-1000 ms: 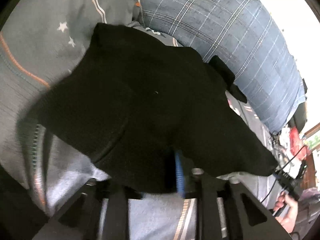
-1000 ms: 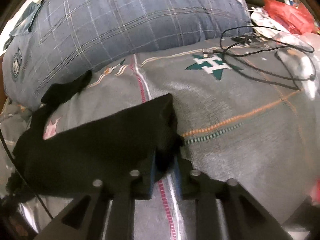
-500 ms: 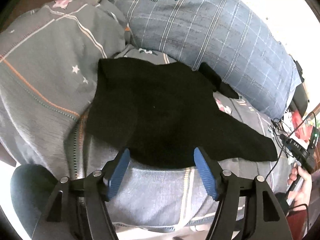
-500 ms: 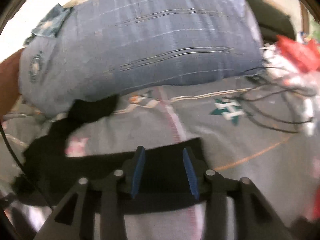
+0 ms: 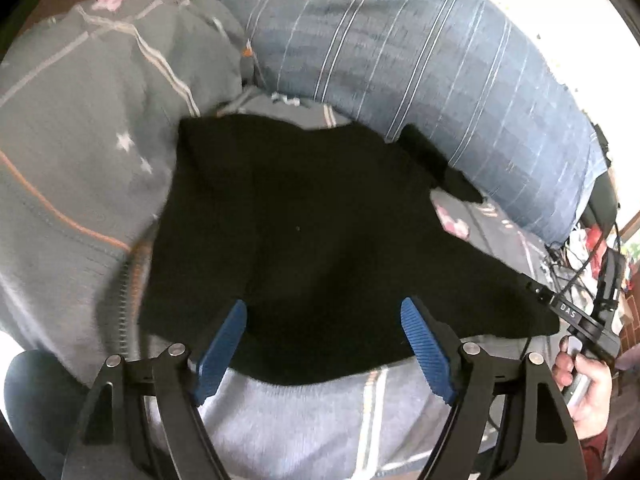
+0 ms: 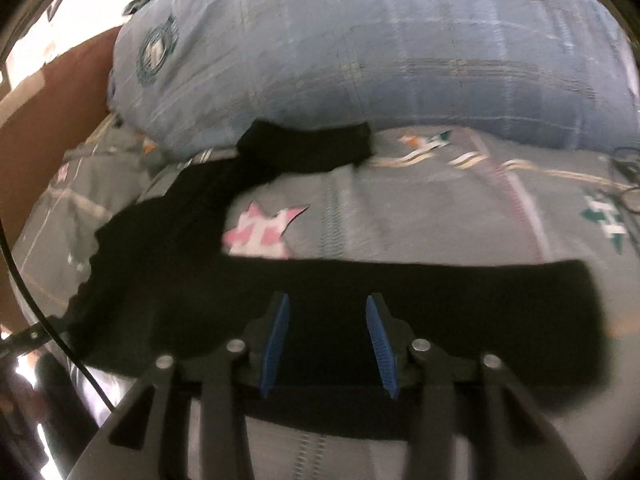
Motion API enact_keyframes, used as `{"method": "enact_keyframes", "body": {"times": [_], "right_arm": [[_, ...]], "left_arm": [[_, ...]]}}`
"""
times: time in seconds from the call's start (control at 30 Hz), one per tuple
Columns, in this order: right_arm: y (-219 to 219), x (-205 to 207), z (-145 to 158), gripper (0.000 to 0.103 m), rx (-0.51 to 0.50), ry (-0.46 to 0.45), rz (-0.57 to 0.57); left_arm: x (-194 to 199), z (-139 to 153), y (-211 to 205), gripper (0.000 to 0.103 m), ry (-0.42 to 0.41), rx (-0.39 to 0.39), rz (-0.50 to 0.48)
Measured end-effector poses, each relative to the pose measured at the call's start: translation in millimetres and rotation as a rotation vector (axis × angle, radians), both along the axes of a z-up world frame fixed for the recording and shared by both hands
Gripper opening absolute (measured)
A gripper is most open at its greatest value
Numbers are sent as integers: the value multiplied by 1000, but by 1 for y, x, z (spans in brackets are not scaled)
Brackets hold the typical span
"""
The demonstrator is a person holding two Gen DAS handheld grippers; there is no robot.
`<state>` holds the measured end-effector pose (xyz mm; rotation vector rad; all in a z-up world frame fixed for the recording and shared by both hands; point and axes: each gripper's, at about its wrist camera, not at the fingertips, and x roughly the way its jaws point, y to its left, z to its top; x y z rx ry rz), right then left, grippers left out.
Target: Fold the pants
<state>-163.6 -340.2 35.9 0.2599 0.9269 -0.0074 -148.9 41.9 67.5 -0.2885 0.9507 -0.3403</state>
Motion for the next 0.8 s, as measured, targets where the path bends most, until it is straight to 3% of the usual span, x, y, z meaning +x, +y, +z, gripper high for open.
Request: {"method": "enact_keyframes", "body": {"times": [0.17, 0.3, 0.37, 0.43, 0.53, 0.8], "right_arm": [[14, 8, -16, 47, -29, 39, 50], [14, 24, -5, 48, -37, 35, 94], [14, 41, 8, 53, -56, 13, 105], [17, 63, 23, 60, -67, -23, 125], [25, 103, 40, 71, -87, -66, 152], [57, 222, 40, 75, -154, -8, 237]], "left_arm": [[11, -29, -10, 79, 38, 30, -12], [21, -21, -17, 81, 35, 50, -70], [30, -11, -16, 89, 21, 37, -100], [41, 0, -15, 98, -16, 37, -122], [73, 15, -13, 99, -44, 49, -142], [173, 8, -25, 100, -19, 138, -196]]}}
